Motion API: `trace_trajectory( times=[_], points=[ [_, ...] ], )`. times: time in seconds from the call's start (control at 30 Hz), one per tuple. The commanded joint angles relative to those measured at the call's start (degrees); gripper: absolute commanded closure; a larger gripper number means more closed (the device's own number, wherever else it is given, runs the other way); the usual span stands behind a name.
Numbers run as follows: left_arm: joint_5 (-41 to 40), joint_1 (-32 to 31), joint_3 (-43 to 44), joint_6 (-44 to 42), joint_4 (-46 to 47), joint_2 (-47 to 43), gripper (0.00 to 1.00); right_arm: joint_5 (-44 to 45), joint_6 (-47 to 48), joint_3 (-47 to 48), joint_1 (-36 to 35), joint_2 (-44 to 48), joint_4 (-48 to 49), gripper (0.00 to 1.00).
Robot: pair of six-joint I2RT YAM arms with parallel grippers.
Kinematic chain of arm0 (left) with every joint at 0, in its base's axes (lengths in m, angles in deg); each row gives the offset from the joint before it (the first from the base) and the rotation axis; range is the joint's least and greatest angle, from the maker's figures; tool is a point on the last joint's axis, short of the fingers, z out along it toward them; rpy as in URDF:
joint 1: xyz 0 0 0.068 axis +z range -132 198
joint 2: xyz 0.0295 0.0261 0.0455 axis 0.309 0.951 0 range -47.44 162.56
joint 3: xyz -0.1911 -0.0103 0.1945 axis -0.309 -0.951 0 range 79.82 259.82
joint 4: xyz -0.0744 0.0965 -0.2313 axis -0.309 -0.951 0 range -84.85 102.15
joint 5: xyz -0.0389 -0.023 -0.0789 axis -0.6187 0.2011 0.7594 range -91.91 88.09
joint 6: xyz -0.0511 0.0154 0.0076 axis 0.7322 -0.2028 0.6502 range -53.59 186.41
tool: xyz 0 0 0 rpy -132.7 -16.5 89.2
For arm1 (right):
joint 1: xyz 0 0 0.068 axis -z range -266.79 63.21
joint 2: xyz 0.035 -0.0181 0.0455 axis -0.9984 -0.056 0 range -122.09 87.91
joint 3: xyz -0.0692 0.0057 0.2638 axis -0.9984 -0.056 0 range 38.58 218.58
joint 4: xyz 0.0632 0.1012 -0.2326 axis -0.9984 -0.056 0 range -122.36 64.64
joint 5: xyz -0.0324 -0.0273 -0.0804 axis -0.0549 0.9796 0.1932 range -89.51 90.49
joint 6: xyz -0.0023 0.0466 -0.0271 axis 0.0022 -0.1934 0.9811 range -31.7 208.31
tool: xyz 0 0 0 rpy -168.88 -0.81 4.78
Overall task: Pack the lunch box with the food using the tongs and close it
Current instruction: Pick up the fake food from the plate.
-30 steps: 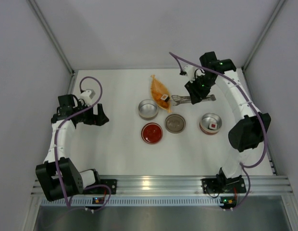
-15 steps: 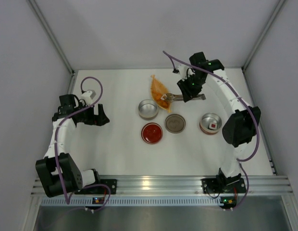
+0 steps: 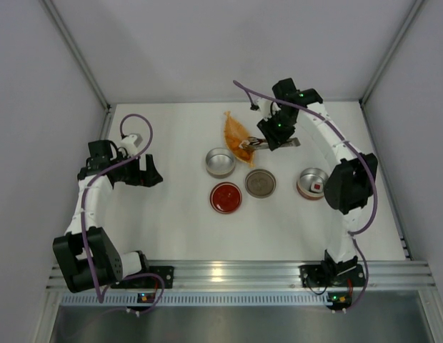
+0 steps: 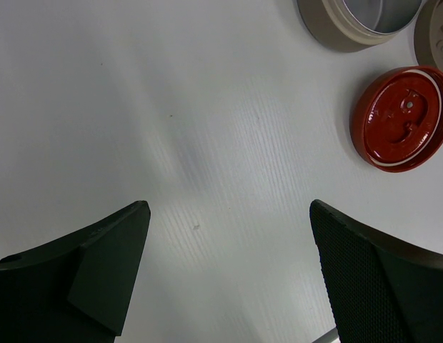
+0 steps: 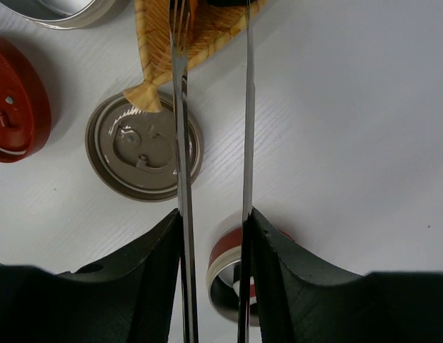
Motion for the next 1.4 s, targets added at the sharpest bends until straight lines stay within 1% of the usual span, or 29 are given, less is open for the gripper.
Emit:
trace_trajectory(
  times=[0.0, 0.33, 0.5, 0.93, 1.23, 1.37],
  points=[
    [1.8, 0.2, 1.5, -0.5, 2.3, 0.3, 0.02, 1.0, 1.1, 3.2, -1.1, -0.6, 2.2, 0.60],
    [1.2, 0.3, 1.4, -0.5, 2.3, 0.3, 0.02, 3.1, 0.7, 3.4, -1.3, -1.6, 3.9, 0.59],
    [1.2, 0.2, 1.3, -0.4, 2.5, 0.7, 0.02, 3.1, 1.1, 3.6, -1.7, -2.1, 3.8, 0.55],
    [1.1, 0.2, 1.1, -0.4, 2.7, 0.8, 0.02, 5.0, 1.8, 4.9, -4.4, -4.6, 4.0, 0.56],
    [0.5, 0.2, 0.3, -0.5, 3.1, 0.7, 0.02, 7.0, 1.7, 5.2, -4.4, -5.9, 3.9, 0.59],
    [0.6, 0.2, 0.1, -0.4, 3.2, 0.7, 0.02, 6.9, 1.7, 5.4, -4.4, -5.4, 3.7, 0.66]
  ],
)
